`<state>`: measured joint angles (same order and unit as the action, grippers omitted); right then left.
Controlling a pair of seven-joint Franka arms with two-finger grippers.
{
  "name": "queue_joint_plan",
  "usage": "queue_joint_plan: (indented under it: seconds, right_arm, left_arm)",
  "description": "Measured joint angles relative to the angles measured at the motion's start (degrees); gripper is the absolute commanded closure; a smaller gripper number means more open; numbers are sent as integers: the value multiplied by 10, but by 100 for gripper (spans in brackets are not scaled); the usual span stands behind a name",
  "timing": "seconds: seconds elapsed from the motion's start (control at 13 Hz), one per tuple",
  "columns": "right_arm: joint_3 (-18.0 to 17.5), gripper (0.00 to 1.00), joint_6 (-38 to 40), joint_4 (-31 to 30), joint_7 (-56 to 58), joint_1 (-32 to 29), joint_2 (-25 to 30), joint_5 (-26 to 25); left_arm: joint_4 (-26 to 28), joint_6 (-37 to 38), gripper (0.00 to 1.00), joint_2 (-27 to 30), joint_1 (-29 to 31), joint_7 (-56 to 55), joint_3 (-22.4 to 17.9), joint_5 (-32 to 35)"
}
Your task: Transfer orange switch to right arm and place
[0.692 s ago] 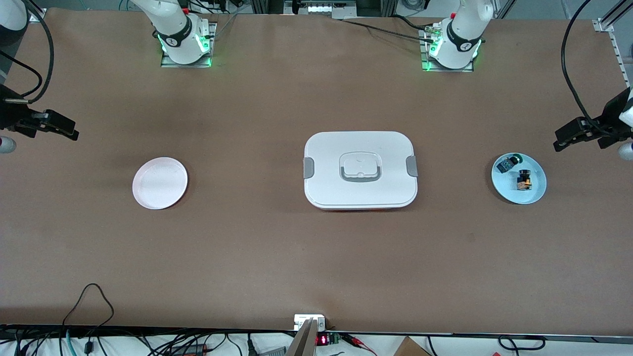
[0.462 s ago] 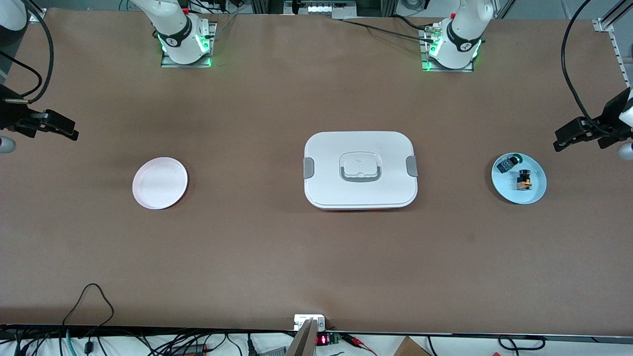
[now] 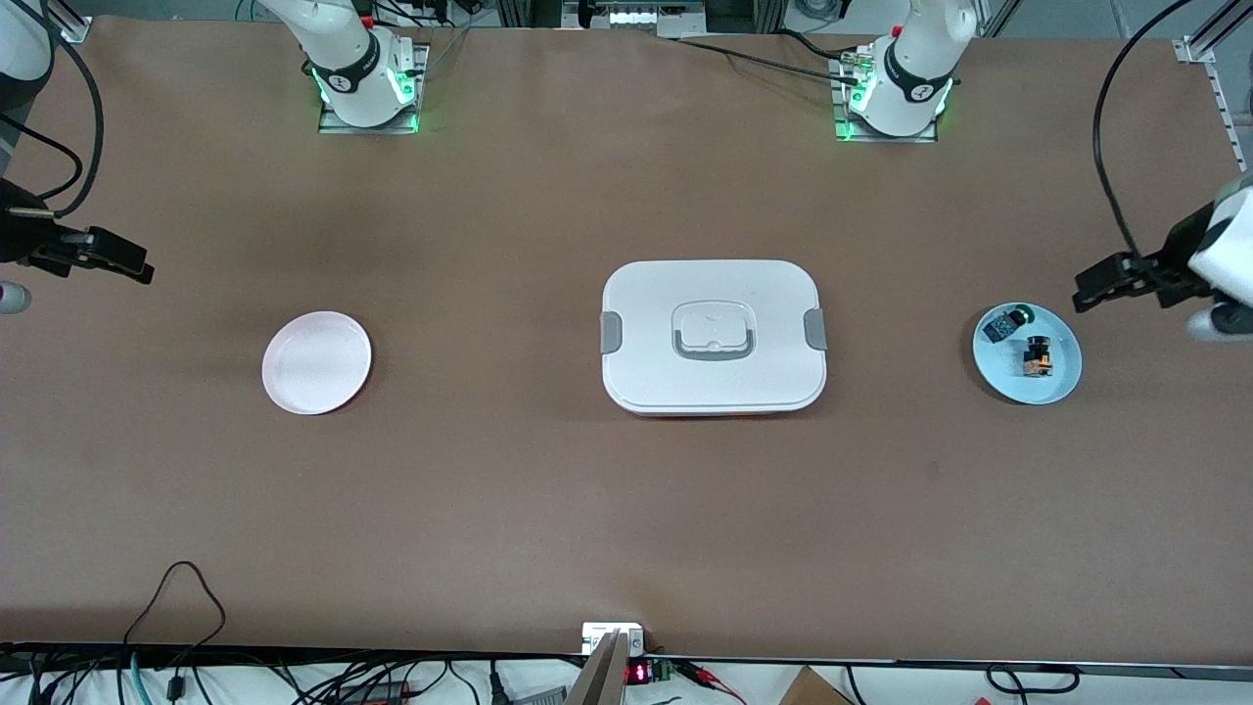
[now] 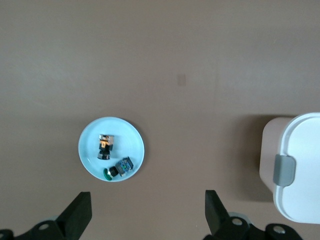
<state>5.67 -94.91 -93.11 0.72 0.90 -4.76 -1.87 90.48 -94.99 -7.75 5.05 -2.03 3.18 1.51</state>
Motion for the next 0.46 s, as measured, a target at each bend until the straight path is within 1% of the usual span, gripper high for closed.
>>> queue_joint_plan:
  seconds: [0.15,0.31,0.46]
  right_arm:
    - [0,0,-1,0,0,0,0,0]
    - [0,0,-1,0,0,0,0,0]
    - [0,0,-1,0,0,0,-1,0]
  left_arm:
    - [-2,45,0,-6,3,25,-3,0]
    - [-2,63,0,-5,16,116,-7,11]
    - [10,63,0,-9,40,218,-9,18]
